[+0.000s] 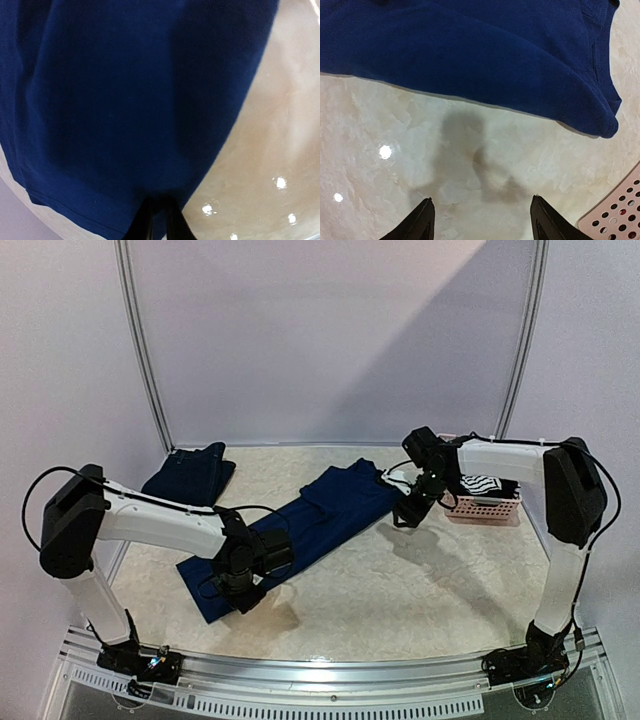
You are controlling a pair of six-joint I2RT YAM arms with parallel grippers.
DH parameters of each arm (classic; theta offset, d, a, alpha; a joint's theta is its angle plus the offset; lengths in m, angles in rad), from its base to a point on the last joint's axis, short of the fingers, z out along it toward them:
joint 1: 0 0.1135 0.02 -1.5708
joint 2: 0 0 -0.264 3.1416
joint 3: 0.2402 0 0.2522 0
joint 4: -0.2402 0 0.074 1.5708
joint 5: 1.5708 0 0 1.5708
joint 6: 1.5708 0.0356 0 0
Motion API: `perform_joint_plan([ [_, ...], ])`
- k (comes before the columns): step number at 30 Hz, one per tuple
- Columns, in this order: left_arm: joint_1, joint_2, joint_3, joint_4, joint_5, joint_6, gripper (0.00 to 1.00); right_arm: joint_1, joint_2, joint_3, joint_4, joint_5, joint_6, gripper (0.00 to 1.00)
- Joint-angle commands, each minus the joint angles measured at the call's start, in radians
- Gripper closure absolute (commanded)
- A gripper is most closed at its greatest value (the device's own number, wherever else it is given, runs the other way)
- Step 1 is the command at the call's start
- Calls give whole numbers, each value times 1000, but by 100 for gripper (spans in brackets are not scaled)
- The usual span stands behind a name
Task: Fold and stack the mixed laundry pile
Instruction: Rotate the rectangle-folded T-shirt at the center of the board.
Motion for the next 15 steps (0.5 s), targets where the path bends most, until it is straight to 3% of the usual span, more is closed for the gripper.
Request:
perform_joint_plan([
  [1,-8,22,-8,68,102,25,97,-59,76,83,-32,13,43,35],
  [8,-70,86,49,138,236,42,100,-85,240,219,-41,102,27,42],
  [15,-157,201,208,151,350,42,100,-87,438,450,-63,197,-27,48],
])
